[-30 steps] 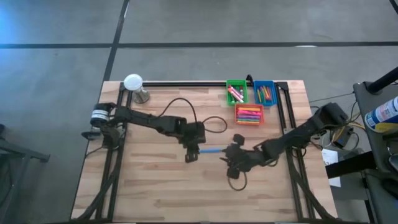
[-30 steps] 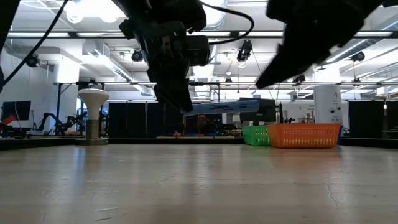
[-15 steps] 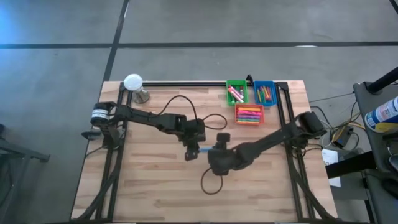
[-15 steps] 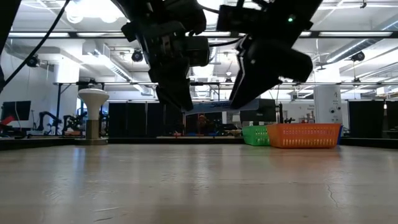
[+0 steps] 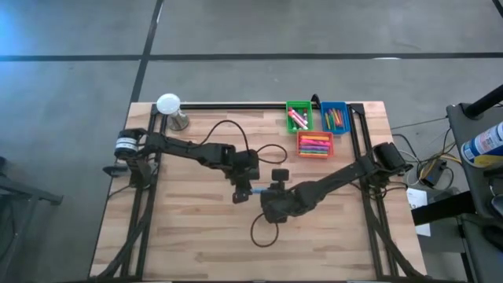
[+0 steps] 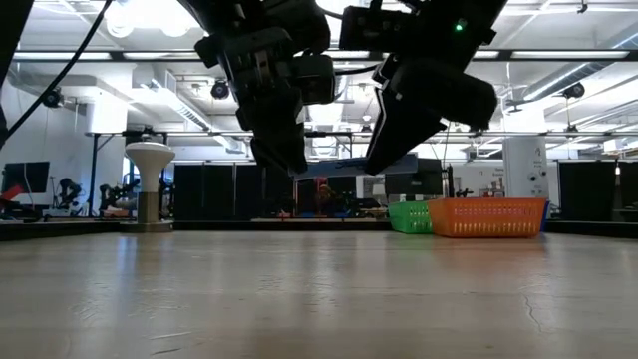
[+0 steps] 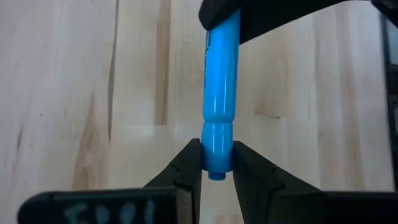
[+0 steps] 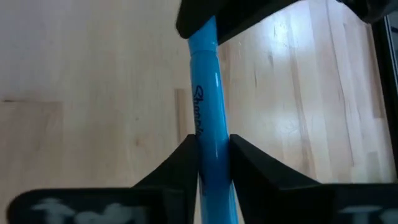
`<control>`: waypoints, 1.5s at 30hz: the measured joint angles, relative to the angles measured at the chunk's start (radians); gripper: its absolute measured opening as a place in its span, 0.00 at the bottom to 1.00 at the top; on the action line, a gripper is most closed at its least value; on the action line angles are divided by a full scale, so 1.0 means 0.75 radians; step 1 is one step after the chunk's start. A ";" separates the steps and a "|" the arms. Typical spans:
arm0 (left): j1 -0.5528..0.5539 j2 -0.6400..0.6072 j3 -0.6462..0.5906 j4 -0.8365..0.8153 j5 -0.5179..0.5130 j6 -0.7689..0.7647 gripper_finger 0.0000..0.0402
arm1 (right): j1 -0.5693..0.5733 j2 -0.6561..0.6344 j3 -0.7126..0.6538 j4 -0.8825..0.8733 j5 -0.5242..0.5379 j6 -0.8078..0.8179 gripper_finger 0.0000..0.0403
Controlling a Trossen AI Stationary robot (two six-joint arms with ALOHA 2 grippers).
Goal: Pick & Place Markers
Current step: Put the blue highlighter pen into the orange bin, then return to Home Position
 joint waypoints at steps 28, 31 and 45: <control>0.027 -0.725 -0.850 1.000 -0.206 -0.099 0.12 | -0.604 -0.822 -0.658 -0.266 -0.118 -0.318 0.16; 0.043 -0.829 -0.977 1.130 -0.213 -0.123 0.03 | -0.763 -0.885 -0.721 -0.238 -0.227 -0.465 0.16; 0.168 -1.214 -1.292 1.261 -0.318 -0.098 0.00 | -0.939 -0.860 -0.768 -0.146 -0.369 -0.539 0.32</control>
